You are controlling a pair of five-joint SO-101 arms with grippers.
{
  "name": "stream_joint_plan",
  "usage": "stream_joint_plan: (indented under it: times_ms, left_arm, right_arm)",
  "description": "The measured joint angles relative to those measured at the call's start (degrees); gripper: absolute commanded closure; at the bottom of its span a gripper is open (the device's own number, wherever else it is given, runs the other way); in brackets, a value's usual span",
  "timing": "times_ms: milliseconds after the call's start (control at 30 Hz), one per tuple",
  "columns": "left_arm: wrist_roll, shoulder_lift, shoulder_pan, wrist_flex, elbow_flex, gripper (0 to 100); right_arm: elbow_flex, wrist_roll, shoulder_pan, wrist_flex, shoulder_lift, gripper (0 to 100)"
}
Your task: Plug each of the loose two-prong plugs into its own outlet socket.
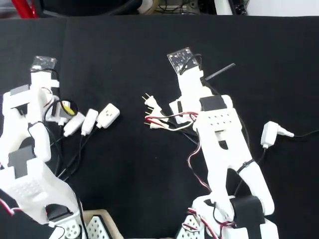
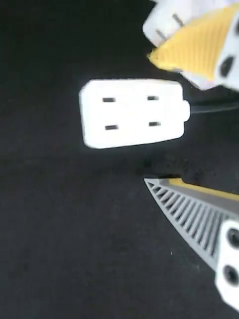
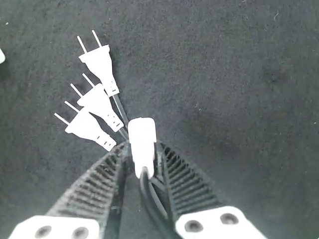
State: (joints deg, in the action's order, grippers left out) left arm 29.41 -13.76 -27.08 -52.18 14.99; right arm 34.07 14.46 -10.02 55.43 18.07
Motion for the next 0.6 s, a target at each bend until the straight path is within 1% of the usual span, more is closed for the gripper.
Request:
stream_joint_plan:
  times_ms: [167,433,600]
  left_arm:
    - [3.34,-1.32,0.18,-0.44,0.0,84]
    - [3.78,-1.32,0.18,-0.53,-0.18,96]
    - [3.78,1.32,0.09,-1.32,-0.18,97]
  right_arm:
    - [0.0,0.0,0.0,0.0,0.0,98.6]
    - [0.0,0.0,0.0,0.0,0.0,98.6]
    - [0.0,0.0,0.0,0.0,0.0,98.6]
